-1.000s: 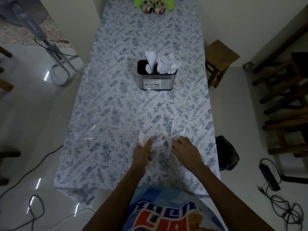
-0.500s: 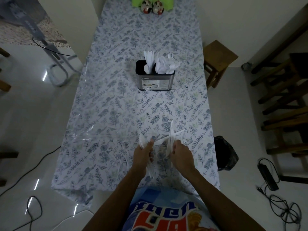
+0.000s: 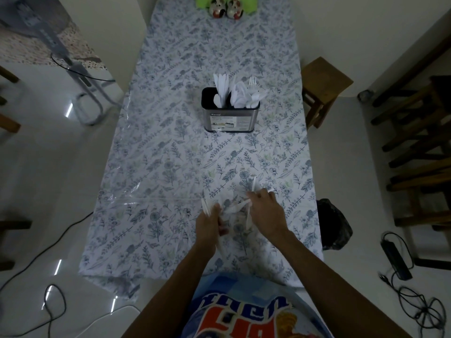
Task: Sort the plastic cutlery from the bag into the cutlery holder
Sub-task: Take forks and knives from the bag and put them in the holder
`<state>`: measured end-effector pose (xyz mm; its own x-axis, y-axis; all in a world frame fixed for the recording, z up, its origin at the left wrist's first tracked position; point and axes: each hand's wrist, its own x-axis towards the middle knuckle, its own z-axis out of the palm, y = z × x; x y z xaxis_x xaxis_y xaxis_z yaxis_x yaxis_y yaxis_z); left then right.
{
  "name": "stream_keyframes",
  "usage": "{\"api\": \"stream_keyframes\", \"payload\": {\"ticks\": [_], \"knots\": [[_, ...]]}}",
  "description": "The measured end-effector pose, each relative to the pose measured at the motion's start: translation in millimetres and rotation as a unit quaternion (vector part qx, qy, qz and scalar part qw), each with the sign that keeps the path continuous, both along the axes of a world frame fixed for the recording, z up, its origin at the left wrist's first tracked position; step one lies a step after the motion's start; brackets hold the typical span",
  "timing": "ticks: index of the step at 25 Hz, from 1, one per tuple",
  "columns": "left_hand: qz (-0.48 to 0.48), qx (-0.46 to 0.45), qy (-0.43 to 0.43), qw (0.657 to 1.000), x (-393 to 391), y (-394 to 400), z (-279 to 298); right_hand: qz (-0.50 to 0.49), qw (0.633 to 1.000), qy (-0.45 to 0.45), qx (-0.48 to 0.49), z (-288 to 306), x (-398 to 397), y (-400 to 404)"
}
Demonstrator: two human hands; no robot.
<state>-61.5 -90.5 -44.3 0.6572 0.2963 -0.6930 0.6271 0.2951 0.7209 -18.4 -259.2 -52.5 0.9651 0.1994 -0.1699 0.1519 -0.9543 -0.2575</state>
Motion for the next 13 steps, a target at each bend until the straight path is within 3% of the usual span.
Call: {"api": "stream_keyframes", "payload": {"ticks": [2, 4, 6, 9, 11, 13], "knots": [[-0.02, 0.009, -0.012, 1.0, 0, 0, 2, 0.029, 0.998, -0.029, -0.054, -9, 6, -7], [-0.03, 0.003, -0.026, 0.999, 2, -1, 3, 0.035, 0.997, -0.052, -0.043, -4, 4, -4], [-0.03, -0.004, -0.032, 0.999, 4, 0, 1, 0.013, 0.998, -0.05, 0.035, 11, -4, 8], [-0.047, -0.043, -0.027, 0.998, 7, -2, -3, -0.027, 0.957, 0.117, 0.265, 37, -20, 25], [-0.049, -0.048, -0.011, 0.998, 6, -5, -6, -0.002, 0.941, 0.134, 0.311, 38, -23, 27], [-0.038, -0.027, -0.001, 0.999, 5, -8, -6, -0.015, 0.955, 0.088, 0.282, 26, -13, 18]]}}
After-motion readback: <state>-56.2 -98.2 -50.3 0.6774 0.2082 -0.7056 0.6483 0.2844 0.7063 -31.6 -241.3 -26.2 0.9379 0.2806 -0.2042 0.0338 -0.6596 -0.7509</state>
